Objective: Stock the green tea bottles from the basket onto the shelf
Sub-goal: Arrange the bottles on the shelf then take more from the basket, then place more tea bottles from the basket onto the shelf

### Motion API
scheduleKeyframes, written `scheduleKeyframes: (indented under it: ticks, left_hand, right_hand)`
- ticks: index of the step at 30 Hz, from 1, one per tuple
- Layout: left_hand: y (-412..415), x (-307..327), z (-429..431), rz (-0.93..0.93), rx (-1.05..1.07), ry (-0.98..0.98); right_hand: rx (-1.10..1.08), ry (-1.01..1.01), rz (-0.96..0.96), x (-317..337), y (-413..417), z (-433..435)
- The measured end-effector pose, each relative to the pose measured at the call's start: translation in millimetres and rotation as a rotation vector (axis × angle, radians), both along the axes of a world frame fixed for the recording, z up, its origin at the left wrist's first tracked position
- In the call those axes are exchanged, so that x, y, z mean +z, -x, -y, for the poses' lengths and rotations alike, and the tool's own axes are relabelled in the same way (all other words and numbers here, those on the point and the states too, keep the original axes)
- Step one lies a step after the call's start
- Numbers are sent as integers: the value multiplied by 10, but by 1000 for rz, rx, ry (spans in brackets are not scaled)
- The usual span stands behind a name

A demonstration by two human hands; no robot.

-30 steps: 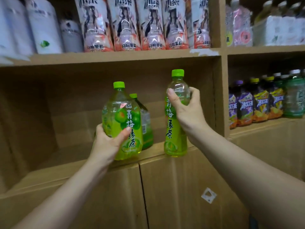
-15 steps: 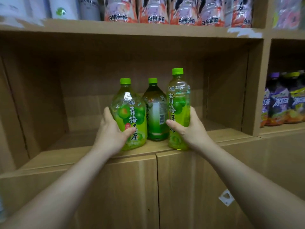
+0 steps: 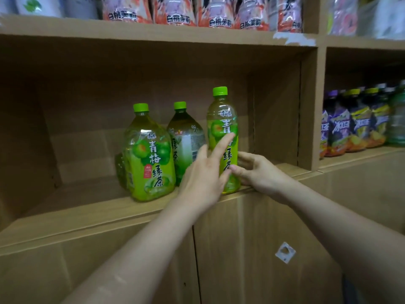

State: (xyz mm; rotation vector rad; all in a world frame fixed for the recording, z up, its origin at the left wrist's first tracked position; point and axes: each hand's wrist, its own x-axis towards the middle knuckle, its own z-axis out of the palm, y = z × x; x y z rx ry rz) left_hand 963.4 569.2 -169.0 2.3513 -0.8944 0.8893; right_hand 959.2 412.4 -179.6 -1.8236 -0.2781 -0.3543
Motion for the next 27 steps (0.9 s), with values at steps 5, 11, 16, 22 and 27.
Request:
scheduleKeyframes:
  ticks: [5,11,16,22,27]
  left_hand:
    - [-152,-4,-32,62,142,-122]
    - [-168,-1,-48,-15,218,-179]
    - [91,-27,93,102,235,-151]
    - [898,-647,905,-100,-419,191]
    - [1568,-1283,1979,-393,-607,149]
  right_hand:
    - [-143,323,41,44,-89,-122]
    - [-382,609,-49,-1,-104,-352]
    - [-362,388,21,-38,741,210]
    - [-327,126,-140,-265,2164,1462]
    - [-596,224,-334,-940,2939,2647]
